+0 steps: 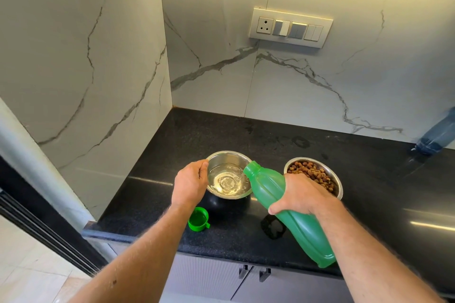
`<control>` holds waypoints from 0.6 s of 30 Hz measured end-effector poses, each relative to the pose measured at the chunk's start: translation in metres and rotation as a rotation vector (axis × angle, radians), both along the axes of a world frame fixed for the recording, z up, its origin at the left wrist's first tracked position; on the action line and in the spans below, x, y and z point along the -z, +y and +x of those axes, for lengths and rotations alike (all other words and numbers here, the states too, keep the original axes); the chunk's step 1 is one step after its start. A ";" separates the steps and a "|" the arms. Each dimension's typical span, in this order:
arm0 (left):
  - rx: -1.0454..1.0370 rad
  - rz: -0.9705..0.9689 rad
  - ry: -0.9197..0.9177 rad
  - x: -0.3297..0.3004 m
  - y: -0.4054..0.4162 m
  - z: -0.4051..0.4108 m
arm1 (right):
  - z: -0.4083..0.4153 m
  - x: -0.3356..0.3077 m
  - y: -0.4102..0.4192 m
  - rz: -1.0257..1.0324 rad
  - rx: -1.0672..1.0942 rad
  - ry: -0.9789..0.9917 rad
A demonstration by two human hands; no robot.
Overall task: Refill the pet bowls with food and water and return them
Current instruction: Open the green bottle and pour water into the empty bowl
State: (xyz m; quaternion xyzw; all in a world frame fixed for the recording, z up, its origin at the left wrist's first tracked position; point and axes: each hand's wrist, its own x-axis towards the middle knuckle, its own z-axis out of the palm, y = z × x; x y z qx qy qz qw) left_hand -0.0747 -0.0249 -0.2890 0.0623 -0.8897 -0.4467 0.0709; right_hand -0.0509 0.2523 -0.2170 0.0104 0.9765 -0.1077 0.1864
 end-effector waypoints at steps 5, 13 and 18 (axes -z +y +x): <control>-0.013 -0.021 0.005 -0.001 -0.001 0.002 | 0.002 -0.002 -0.001 -0.001 0.002 -0.003; -0.141 -0.003 -0.126 0.000 -0.005 0.001 | 0.005 -0.004 -0.004 -0.003 0.004 -0.003; -0.155 0.030 -0.142 0.003 -0.006 0.002 | 0.005 -0.003 -0.005 -0.016 0.009 0.012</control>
